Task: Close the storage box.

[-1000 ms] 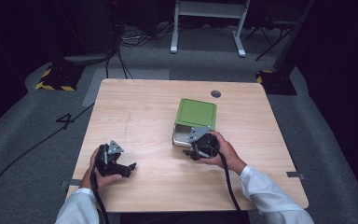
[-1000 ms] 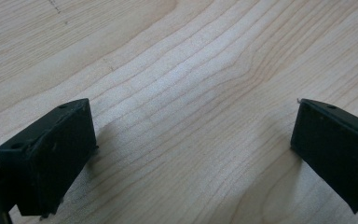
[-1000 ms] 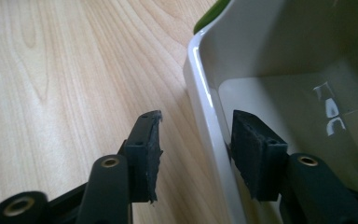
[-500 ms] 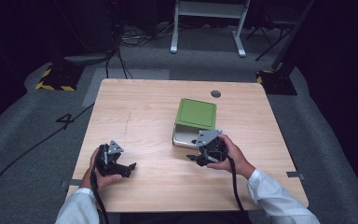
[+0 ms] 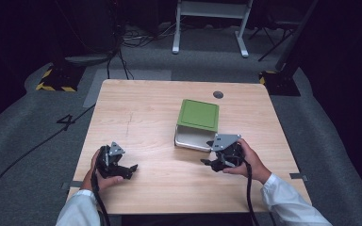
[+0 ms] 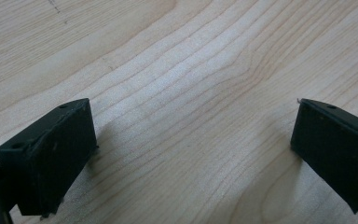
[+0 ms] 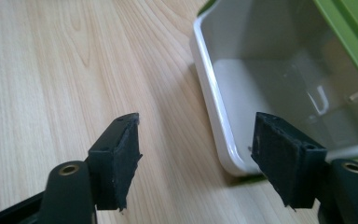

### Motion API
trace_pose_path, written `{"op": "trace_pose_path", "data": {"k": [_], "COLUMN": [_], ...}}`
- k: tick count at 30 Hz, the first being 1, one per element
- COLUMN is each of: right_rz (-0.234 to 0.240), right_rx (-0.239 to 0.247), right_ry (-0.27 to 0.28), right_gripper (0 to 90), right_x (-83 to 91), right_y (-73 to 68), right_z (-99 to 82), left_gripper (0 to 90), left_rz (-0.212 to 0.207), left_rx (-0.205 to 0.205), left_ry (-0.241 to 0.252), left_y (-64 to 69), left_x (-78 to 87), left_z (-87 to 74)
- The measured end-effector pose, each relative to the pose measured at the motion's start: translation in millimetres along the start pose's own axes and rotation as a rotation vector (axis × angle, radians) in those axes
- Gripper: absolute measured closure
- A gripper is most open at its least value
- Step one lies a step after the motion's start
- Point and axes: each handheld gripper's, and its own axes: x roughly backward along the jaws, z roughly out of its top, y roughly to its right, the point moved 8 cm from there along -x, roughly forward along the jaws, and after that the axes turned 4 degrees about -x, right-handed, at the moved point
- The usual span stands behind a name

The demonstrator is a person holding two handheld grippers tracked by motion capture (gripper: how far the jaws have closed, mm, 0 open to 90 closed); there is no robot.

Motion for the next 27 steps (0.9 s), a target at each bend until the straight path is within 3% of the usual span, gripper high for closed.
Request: {"op": "trace_pose_path", "data": {"k": [13,19,22,27], "right_rz": [-0.084,-0.117,-0.128,-0.161], "right_rx": [-0.068,-0.113,-0.122,-0.177], "right_ry": [-0.02,-0.064,-0.067,-0.069], "right_gripper": [23.0,23.0,22.7,22.2], "right_x": [21.5,28.7,32.3,47.5], "right_y": [23.6,36.8,40.1,51.4], "right_z": [-42.3,-76.6,-83.7,-111.7], "left_gripper": [0.1,0.1,0.1,0.1], "left_rz": [-0.002,-0.007,-0.007,-0.007], "left_rx": [-0.003,0.001,0.002,0.002], "left_ry": [0.0,0.0,-0.001,-0.001], "left_y": [-0.1,0.5,0.7,0.7], "left_x": [-0.1,-0.3,-0.2,-0.2], "left_z": [0.1,0.1,0.0,0.0]}}
